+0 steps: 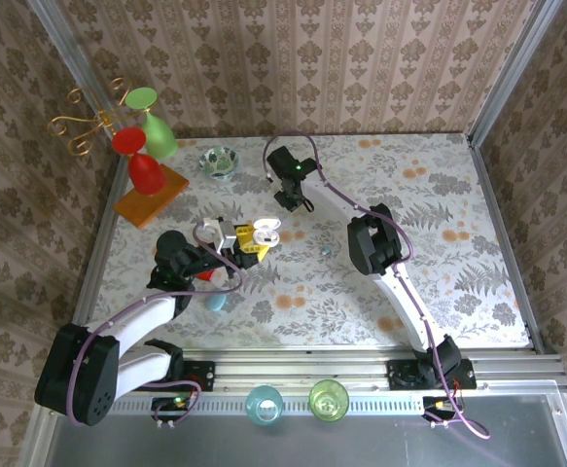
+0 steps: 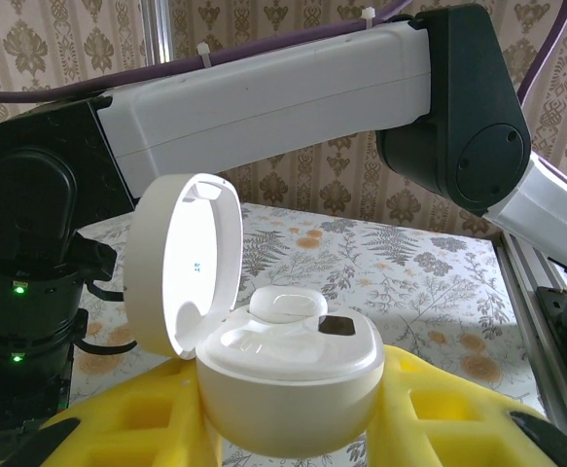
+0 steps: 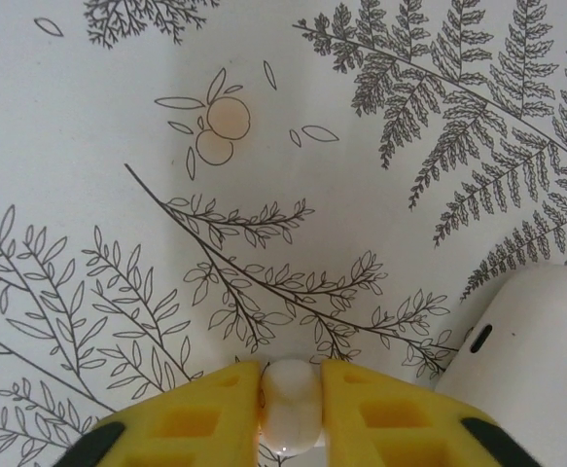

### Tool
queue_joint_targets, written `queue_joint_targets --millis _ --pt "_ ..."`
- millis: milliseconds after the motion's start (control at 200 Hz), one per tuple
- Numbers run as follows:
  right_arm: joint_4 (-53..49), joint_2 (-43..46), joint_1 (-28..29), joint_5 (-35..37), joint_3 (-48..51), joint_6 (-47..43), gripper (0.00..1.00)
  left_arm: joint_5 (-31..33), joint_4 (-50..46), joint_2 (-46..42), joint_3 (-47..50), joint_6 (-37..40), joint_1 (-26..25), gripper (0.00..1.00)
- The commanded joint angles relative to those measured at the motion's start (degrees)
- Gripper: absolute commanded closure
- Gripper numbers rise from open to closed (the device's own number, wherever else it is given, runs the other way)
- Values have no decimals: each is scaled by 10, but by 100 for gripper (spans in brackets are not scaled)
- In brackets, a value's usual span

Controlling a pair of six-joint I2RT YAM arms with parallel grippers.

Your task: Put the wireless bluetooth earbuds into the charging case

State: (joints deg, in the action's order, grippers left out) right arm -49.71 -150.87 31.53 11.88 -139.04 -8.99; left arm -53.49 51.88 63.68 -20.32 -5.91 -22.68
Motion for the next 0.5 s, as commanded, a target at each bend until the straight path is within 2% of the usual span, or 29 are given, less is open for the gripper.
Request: queue_joint_targets --millis 0,275,495 --pt "-38 -18 0 19 -13 -4 81 1 3 -1 -3 12 3 84" --pt "-37 40 0 10 10 26 83 11 4 -4 0 23 3 84" --pt "52 184 -5 -17 182 68 83 33 23 -4 7 26 4 84"
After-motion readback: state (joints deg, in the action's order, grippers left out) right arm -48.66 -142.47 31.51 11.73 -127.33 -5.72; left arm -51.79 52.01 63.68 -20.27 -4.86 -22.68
